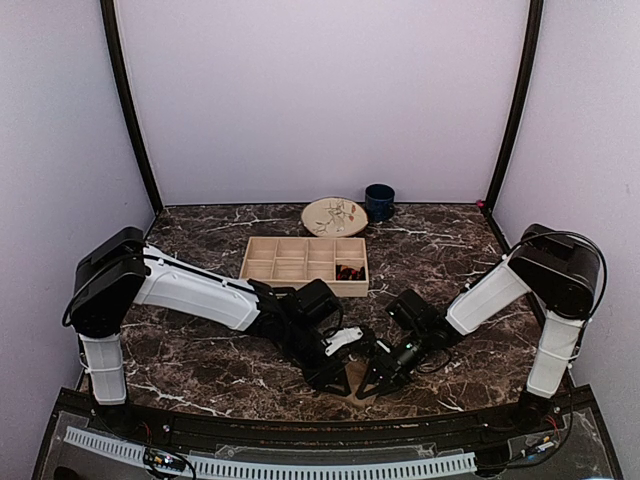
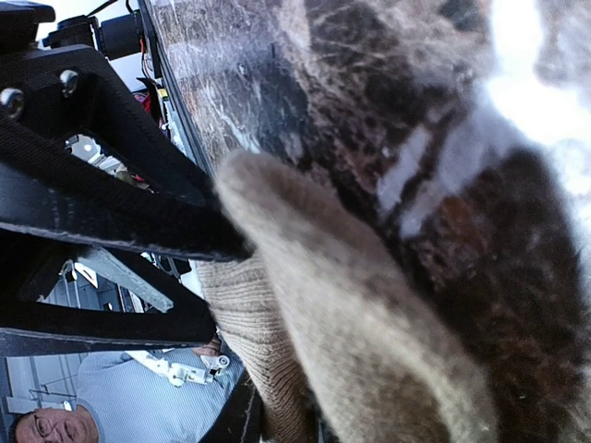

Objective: Roll the socks
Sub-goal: Roll the sock at the center of the board.

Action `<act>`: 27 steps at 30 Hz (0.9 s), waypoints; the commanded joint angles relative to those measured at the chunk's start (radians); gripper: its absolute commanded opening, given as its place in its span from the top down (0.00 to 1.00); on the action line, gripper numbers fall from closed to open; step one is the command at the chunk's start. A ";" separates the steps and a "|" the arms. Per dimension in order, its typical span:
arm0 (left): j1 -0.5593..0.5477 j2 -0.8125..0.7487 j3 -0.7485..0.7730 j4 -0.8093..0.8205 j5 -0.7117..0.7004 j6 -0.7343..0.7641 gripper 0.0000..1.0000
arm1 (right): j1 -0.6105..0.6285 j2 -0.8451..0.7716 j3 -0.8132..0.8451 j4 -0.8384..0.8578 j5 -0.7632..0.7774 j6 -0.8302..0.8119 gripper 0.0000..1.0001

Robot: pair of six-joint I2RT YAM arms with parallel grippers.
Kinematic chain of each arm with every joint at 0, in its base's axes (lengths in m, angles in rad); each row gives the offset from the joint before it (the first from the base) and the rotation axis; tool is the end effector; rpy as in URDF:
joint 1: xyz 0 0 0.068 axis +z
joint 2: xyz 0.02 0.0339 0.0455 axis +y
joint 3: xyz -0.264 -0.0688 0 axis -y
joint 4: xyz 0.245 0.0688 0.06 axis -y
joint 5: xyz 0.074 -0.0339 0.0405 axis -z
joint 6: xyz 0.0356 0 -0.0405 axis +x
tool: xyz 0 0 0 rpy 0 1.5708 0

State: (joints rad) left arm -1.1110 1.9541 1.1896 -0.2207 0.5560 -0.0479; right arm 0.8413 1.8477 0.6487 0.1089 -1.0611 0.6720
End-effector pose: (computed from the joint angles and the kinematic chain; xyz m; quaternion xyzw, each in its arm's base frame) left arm 0.1583 -0.3620 0.1452 0.5349 0.7535 -0.3718 0.0884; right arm 0.1630 0.2290 0.0800 0.1908 -0.8246 -0.4983 0.1881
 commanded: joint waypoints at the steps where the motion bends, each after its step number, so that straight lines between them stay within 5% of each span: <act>1: -0.028 0.008 -0.032 -0.049 -0.032 0.024 0.62 | -0.006 0.016 0.000 0.013 0.052 0.012 0.85; 10: -0.072 0.063 -0.036 -0.059 -0.111 0.039 0.66 | -0.006 0.019 -0.001 -0.002 0.052 0.007 0.84; 19: -0.080 0.128 -0.048 -0.074 -0.135 0.011 0.87 | -0.006 0.015 0.002 -0.021 0.083 -0.001 0.74; 27: -0.081 0.153 -0.069 -0.065 -0.131 -0.038 0.89 | -0.010 -0.007 -0.009 -0.051 0.126 -0.014 0.65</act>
State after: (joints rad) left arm -1.1591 1.9873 1.1923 -0.1780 0.4686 -0.0589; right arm 0.8410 1.8404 0.6491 0.0986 -1.0775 0.6704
